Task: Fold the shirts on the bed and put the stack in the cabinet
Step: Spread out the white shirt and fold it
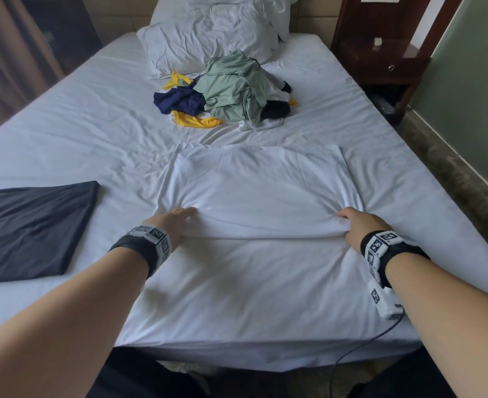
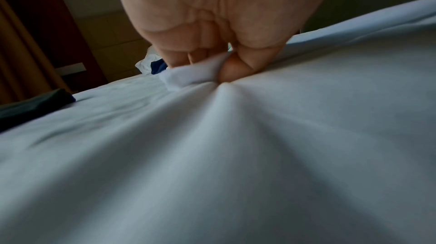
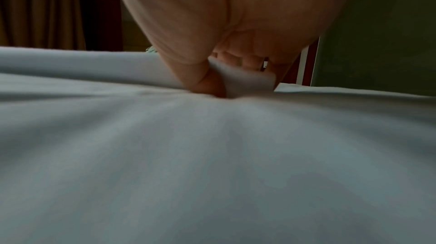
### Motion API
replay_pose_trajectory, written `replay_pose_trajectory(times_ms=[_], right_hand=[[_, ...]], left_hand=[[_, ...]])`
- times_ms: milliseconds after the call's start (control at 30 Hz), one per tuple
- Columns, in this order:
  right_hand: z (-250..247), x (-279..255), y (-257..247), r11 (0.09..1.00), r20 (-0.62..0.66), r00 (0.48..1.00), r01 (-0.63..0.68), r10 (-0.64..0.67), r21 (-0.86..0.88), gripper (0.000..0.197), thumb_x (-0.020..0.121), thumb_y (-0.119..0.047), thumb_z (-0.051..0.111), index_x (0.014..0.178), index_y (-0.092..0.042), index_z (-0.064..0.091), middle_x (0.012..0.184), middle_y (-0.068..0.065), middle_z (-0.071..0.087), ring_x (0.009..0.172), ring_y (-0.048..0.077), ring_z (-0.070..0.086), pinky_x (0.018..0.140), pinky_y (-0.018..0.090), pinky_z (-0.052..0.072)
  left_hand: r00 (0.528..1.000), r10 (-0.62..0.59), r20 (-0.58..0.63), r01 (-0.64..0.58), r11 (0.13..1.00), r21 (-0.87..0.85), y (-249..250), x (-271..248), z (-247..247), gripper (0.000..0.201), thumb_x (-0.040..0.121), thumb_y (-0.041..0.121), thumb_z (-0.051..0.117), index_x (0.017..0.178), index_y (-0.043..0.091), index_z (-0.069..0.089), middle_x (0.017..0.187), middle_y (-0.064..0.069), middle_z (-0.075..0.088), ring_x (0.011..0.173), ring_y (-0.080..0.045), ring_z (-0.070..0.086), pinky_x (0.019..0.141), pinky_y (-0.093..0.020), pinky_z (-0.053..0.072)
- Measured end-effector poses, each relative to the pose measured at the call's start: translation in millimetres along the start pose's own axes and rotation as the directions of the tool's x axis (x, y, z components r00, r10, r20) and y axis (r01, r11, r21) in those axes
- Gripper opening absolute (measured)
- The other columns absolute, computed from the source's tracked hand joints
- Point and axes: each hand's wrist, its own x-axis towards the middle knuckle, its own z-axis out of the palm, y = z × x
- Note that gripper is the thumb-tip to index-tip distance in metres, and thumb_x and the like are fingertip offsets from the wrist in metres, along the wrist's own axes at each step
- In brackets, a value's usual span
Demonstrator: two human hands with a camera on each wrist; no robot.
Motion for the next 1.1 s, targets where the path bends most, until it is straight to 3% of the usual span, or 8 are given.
replay_pose_trajectory(times_ms=[267,433,567,700,767,967,1033,1100], right_hand=[[-64.1,-6.1,-13.1,0.999,-0.215,0.977,-0.008,0.014,0.031,0.019,0.09,-0.014,0.047,0.078,-0.015,0.061,0.084,0.01,0.064,0.068,0.027,0.056,0.061,0.032,0.048],[-135.7,-31.4,-20.1,0.947,-0.493,0.866,0.083,0.085,0.309,0.021,0.088,-0.02,0.049,0.08,-0.002,0.057,0.074,0.018,0.054,0.069,0.038,0.05,0.061,0.037,0.04],[-190.9,-45.9,-16.3,0.731,-0.598,0.762,0.256,0.25,0.632,0.018,0.071,-0.026,0.054,0.078,-0.011,0.062,0.068,0.004,0.059,0.068,0.032,0.053,0.064,0.035,0.046],[-233.8,-48.5,-13.9,0.566,-0.681,0.673,0.454,0.289,0.688,0.027,0.071,-0.019,0.058,0.07,0.003,0.043,0.066,0.005,0.026,0.066,0.021,0.023,0.057,0.035,0.02],[-241.3,-45.1,-9.8,0.54,-0.679,0.675,0.47,0.289,0.698,0.034,0.071,-0.018,0.058,0.072,0.009,0.038,0.068,0.004,0.024,0.068,0.02,0.02,0.058,0.034,0.017],[-191.2,-3.0,7.2,0.748,-0.54,0.8,0.186,0.261,0.637,0.027,0.082,-0.021,0.059,0.066,-0.005,0.045,0.063,0.01,0.036,0.066,0.026,0.034,0.058,0.034,0.029],[-164.3,7.0,0.6,0.833,-0.483,0.826,0.03,0.29,0.552,0.013,0.089,-0.025,0.055,0.091,-0.013,0.06,0.086,0.014,0.062,0.081,0.037,0.057,0.072,0.038,0.047],[-133.8,15.3,-15.9,0.889,-0.42,0.865,-0.063,0.275,0.453,0.039,0.095,-0.03,0.054,0.131,-0.017,0.052,0.13,0.016,0.059,0.118,0.04,0.055,0.097,0.046,0.046]], left_hand=[[0.948,-0.137,-0.288,0.05,0.955,-0.292,-30.9,-10.1,-33.0,0.034,0.097,0.022,0.044,0.112,0.04,0.069,0.117,-0.004,0.072,0.102,-0.027,0.065,0.083,-0.035,0.052],[0.774,-0.239,-0.586,-0.101,0.867,-0.487,-40.1,-32.0,-102.8,0.027,0.099,0.021,0.049,0.113,0.029,0.071,0.107,-0.009,0.073,0.098,-0.035,0.064,0.08,-0.036,0.048],[0.604,-0.311,-0.734,-0.25,0.801,-0.544,-36.6,-55.1,-168.0,0.022,0.097,0.028,0.052,0.109,0.028,0.07,0.103,-0.006,0.073,0.096,-0.032,0.065,0.086,-0.04,0.053],[0.514,-0.355,-0.781,-0.336,0.754,-0.564,-32.5,-69.0,-213.9,0.018,0.091,0.035,0.058,0.1,0.027,0.071,0.088,0.003,0.069,0.079,-0.02,0.063,0.077,-0.032,0.051],[0.524,-0.356,-0.774,-0.349,0.739,-0.576,-32.0,-65.1,-224.5,0.018,0.087,0.034,0.062,0.097,0.024,0.072,0.085,0.003,0.07,0.079,-0.019,0.064,0.073,-0.029,0.051],[0.774,-0.333,-0.538,-0.163,0.716,-0.678,-34.0,6.9,-184.1,0.015,0.079,0.027,0.062,0.079,0.015,0.071,0.073,-0.006,0.073,0.076,-0.033,0.07,0.073,-0.043,0.061],[0.81,-0.357,-0.465,-0.054,0.745,-0.665,-31.6,38.3,-159.9,0.025,0.081,0.031,0.058,0.092,0.014,0.073,0.091,-0.012,0.075,0.086,-0.035,0.069,0.079,-0.044,0.058],[0.837,-0.364,-0.408,0.027,0.773,-0.634,-18.2,65.7,-125.0,0.039,0.092,0.041,0.059,0.124,0.02,0.065,0.125,-0.016,0.068,0.109,-0.036,0.063,0.094,-0.043,0.051]])
